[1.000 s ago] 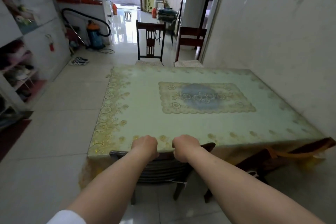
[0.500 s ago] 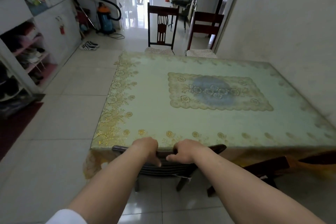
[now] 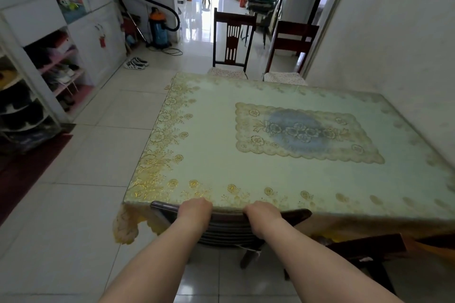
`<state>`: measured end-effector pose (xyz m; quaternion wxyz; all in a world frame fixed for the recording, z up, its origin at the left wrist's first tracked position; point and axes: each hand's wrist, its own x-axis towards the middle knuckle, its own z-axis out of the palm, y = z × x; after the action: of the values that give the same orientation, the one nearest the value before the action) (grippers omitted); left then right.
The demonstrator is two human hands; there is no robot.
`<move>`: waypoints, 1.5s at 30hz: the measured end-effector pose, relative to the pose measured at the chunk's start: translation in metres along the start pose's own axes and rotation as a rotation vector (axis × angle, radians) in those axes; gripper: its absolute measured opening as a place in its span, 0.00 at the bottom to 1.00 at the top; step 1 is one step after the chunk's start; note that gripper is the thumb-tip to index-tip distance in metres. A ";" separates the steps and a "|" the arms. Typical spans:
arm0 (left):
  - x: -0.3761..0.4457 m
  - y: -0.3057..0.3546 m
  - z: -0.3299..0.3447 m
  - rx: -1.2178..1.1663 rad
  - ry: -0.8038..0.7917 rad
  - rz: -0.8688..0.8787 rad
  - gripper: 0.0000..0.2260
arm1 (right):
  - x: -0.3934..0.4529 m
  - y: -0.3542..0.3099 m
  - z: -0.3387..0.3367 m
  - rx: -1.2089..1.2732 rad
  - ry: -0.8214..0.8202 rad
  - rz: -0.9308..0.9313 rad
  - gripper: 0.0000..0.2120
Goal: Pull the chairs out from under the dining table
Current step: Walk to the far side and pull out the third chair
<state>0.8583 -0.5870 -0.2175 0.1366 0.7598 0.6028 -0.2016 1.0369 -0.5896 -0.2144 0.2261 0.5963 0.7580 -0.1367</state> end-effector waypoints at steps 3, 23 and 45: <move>-0.001 -0.001 0.002 0.002 0.006 0.007 0.12 | 0.000 0.001 0.001 -0.009 0.013 -0.015 0.15; -0.059 0.027 0.025 -0.033 -0.049 -0.019 0.12 | -0.059 -0.006 0.026 0.008 -0.025 -0.041 0.14; -0.172 0.062 0.064 -0.062 -0.064 -0.085 0.12 | -0.170 -0.033 0.062 -0.029 -0.072 -0.115 0.12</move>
<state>0.8768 -0.7788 -0.1956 0.1705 0.7219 0.6359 -0.2129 1.0480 -0.7713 -0.1838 0.2536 0.5432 0.7842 -0.1599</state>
